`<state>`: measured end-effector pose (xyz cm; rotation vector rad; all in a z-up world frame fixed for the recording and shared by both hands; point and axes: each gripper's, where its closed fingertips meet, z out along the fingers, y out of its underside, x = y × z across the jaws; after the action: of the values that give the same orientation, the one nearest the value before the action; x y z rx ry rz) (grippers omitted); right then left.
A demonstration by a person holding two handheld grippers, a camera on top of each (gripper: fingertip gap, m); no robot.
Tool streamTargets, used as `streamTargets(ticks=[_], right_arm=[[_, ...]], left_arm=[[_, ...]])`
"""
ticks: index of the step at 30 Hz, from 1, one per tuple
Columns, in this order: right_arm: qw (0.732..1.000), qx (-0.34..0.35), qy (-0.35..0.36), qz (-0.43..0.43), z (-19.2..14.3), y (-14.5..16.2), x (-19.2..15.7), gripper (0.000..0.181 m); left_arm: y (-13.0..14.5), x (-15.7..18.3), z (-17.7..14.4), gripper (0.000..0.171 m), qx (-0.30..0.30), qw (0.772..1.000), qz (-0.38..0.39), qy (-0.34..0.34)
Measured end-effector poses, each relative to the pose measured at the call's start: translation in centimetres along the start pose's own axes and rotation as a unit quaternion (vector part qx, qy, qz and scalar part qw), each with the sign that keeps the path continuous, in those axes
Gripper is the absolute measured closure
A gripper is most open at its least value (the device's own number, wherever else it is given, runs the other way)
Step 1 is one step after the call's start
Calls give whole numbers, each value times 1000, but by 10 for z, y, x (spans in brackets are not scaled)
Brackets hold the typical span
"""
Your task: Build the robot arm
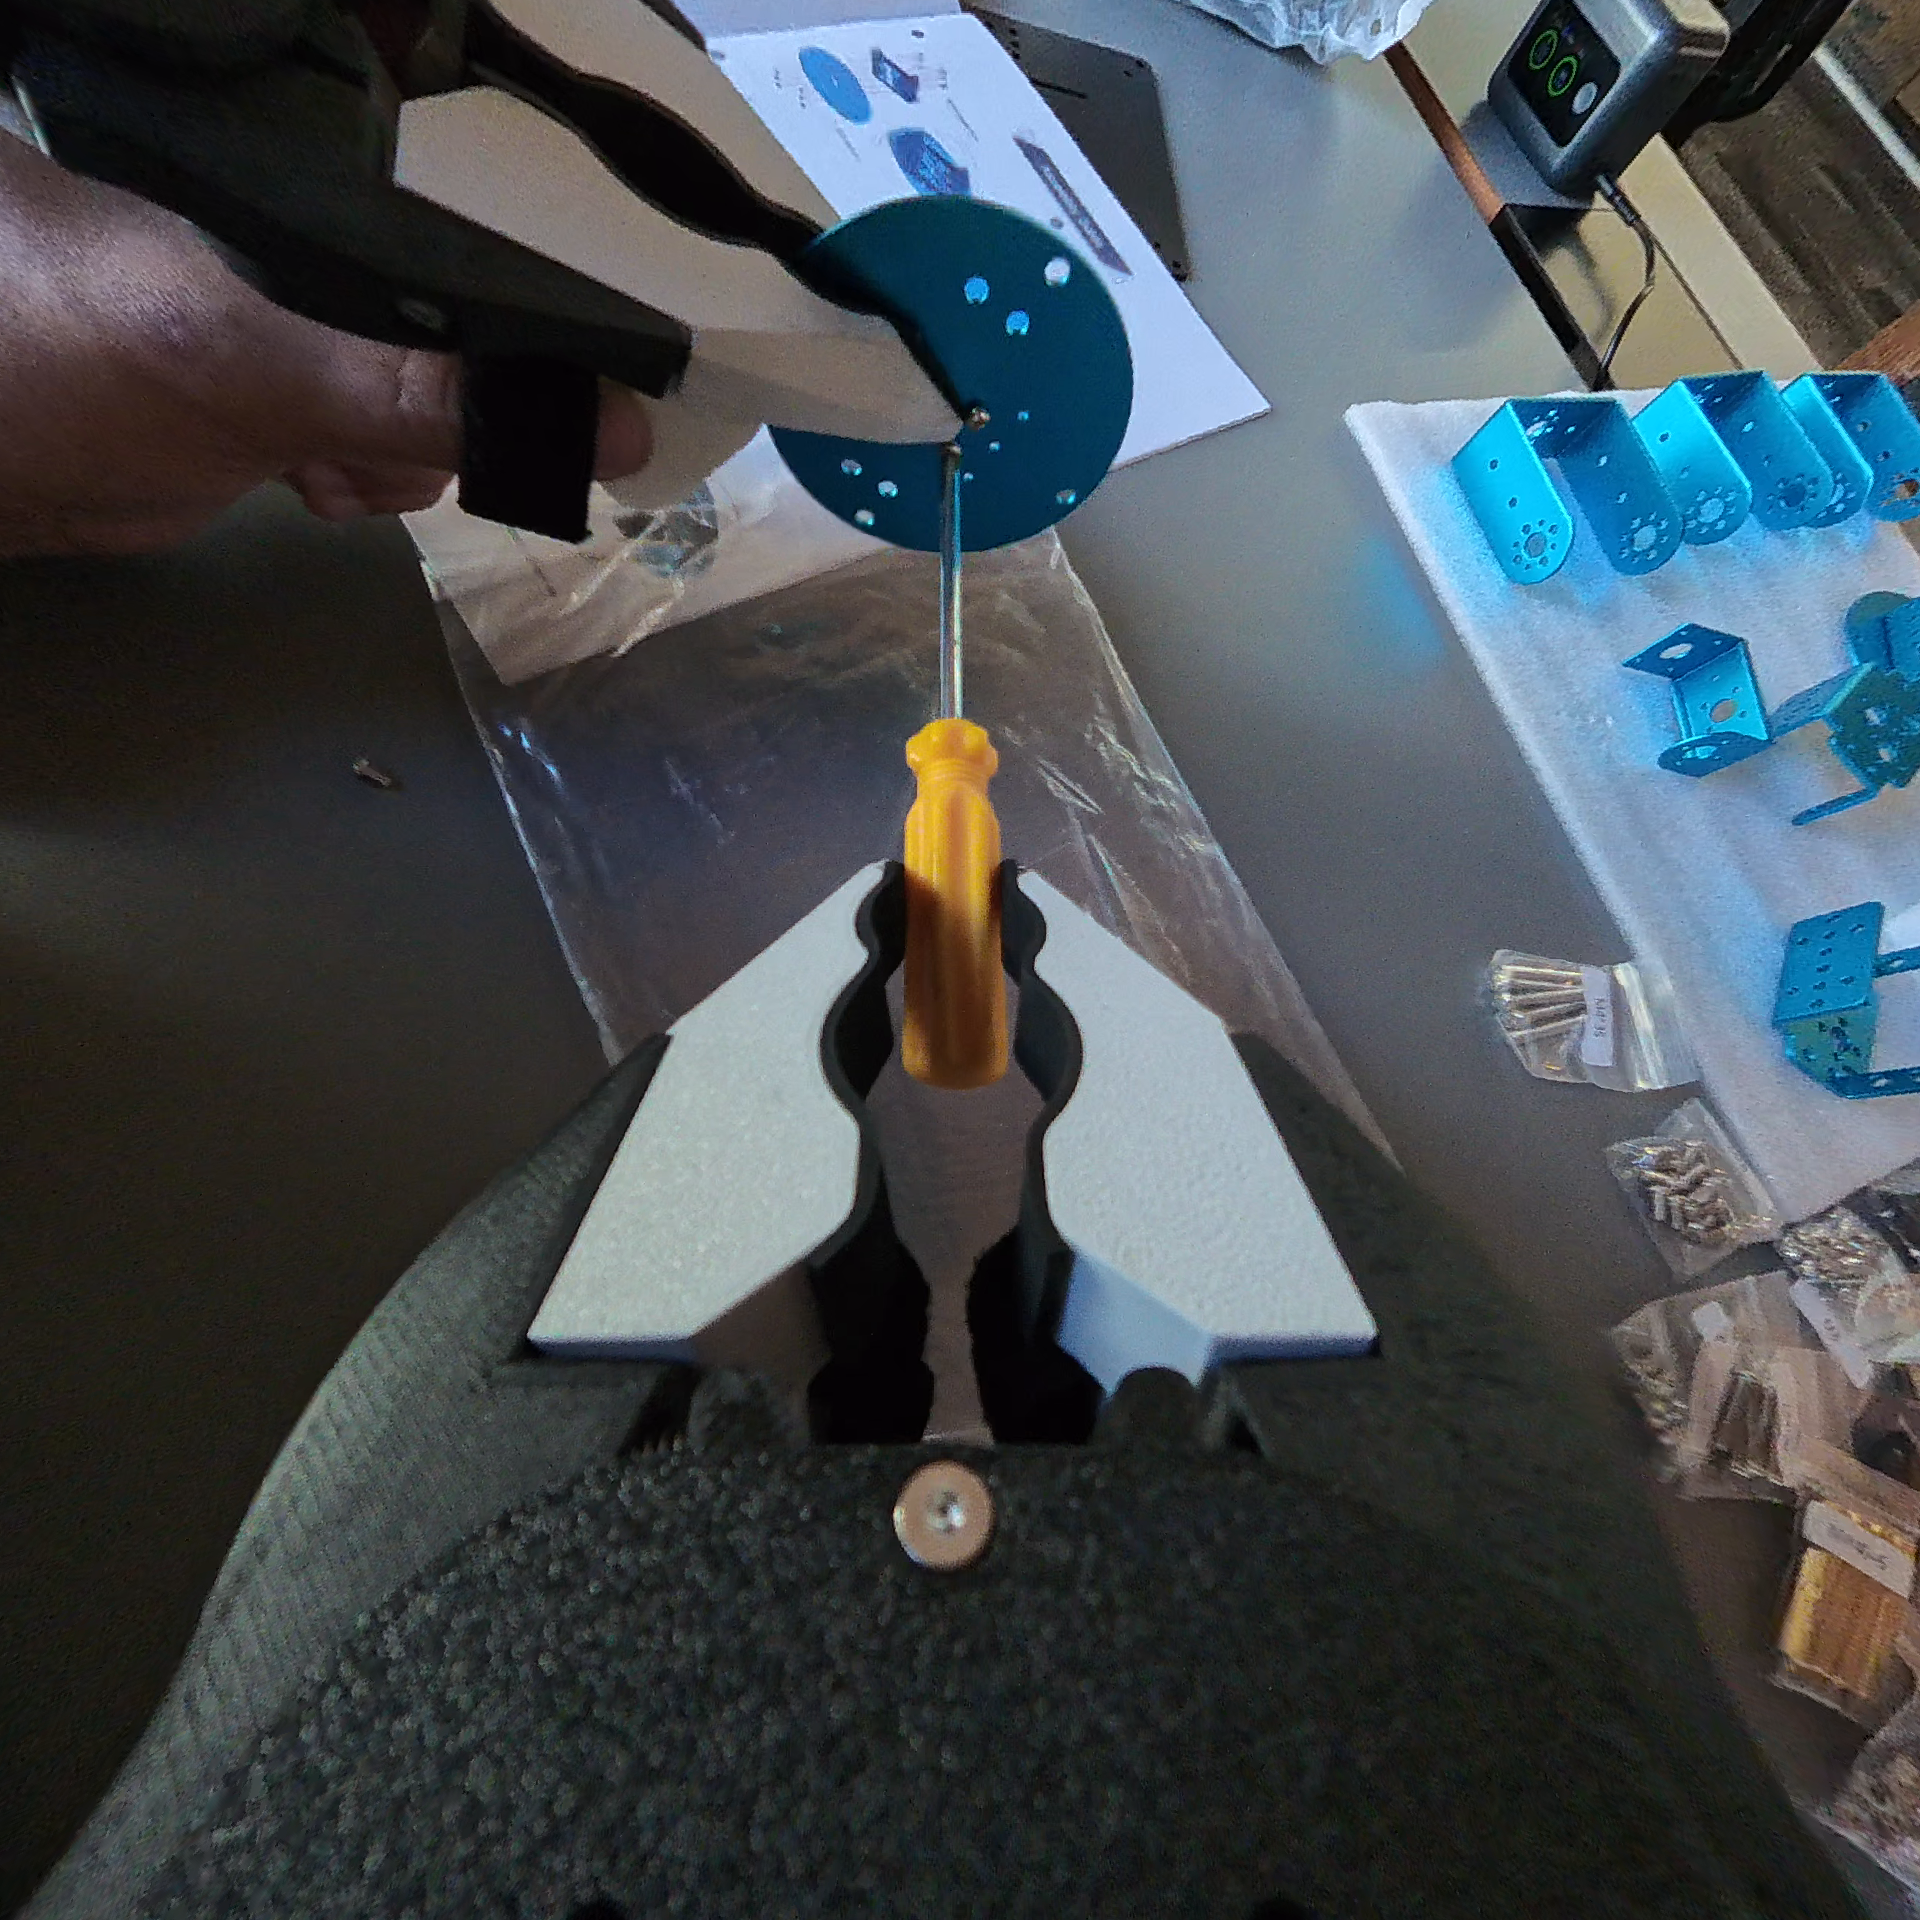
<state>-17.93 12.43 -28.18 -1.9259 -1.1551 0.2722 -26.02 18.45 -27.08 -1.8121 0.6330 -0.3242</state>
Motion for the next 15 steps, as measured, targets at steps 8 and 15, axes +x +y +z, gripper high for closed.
streamTargets(ticks=[8, 15], right_arm=[[904, 68, -285, 311, -8, -10, -20, 165], [582, 133, -608, 523, -56, -47, -33, 165]], left_arm=[[-33, 3, -21, 166, 97, 994, 52, -4], [-81, 15, -71, 166, 270, 956, 110, 18]])
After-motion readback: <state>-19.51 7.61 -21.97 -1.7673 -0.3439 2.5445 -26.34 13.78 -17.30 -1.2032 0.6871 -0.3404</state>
